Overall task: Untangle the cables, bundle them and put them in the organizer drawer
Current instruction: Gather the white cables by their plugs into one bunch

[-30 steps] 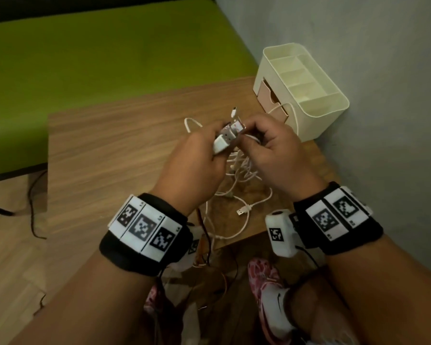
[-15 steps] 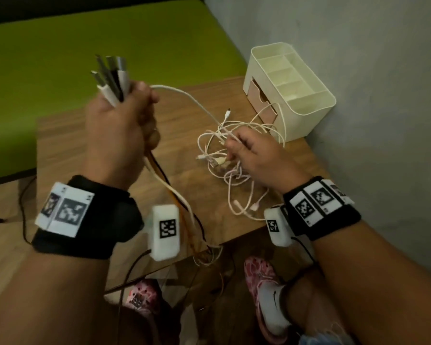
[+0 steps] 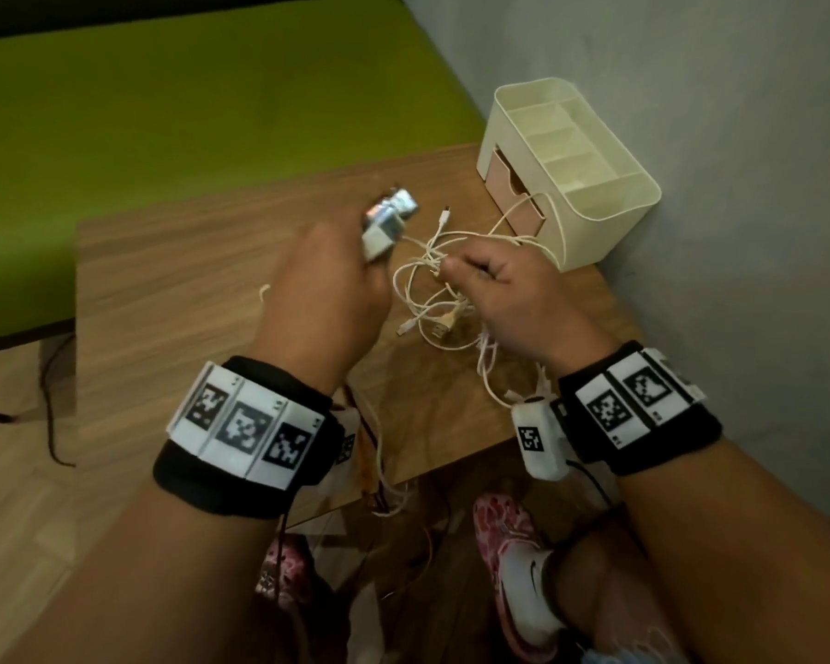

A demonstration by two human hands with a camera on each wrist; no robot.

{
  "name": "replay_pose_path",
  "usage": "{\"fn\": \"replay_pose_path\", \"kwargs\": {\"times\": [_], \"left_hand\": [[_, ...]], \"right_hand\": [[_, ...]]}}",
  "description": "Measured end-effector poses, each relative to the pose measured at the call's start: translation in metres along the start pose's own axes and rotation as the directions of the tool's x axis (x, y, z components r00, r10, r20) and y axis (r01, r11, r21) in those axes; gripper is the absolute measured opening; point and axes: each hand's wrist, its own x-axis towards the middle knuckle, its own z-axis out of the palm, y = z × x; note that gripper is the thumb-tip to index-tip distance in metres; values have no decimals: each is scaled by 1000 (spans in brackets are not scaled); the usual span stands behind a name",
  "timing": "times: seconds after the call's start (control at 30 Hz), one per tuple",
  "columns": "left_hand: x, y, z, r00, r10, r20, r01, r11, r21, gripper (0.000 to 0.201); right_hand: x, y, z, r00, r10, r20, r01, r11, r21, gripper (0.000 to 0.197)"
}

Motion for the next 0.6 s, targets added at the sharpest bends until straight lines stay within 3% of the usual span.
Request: {"fn": "replay_pose_path", "kwargs": {"times": [0.07,0.17,0.27,0.33,0.37,0.4,0.47,0.5,0.53,0.6], "left_hand": [[-4,6,9,987,122,101,-123,992,2,28],[-1,2,15,955,142,259,-155,988,29,17],[5,-4,9,963,130,234,-133,991,-3,26],[4,-5,4,978,108,179,-86,989,-123,30],[4,-5,-1,987,64,149,-16,952,-304,30],[4,-2,-8,992,14,127,58,835,-548,28],[8,2,-25,992,-61,112,128,440,-889,25],[11,-1,-32,990,-87,110,133,335,-933,25],[13,-6,-37,988,-104,112,139,311,-940,26],[16,-22,-38,977,-162,139,196,423,-884,28]], "right_hand": [[0,-2,5,999,-17,40,17,1000,2,19],[-1,-2,6,997,-72,23,71,996,50,21],[-2,-7,7,994,-99,-42,103,989,108,18],[-1,-10,7,992,-108,-61,116,984,139,13],[-1,-10,7,992,-109,-58,116,983,145,15],[-1,-8,7,994,-100,-41,105,983,150,16],[1,-2,6,998,-54,32,50,991,123,18],[1,1,6,997,-24,76,17,996,85,19],[1,4,5,995,4,100,-9,999,51,20],[2,7,3,997,34,70,-38,998,50,18]]}}
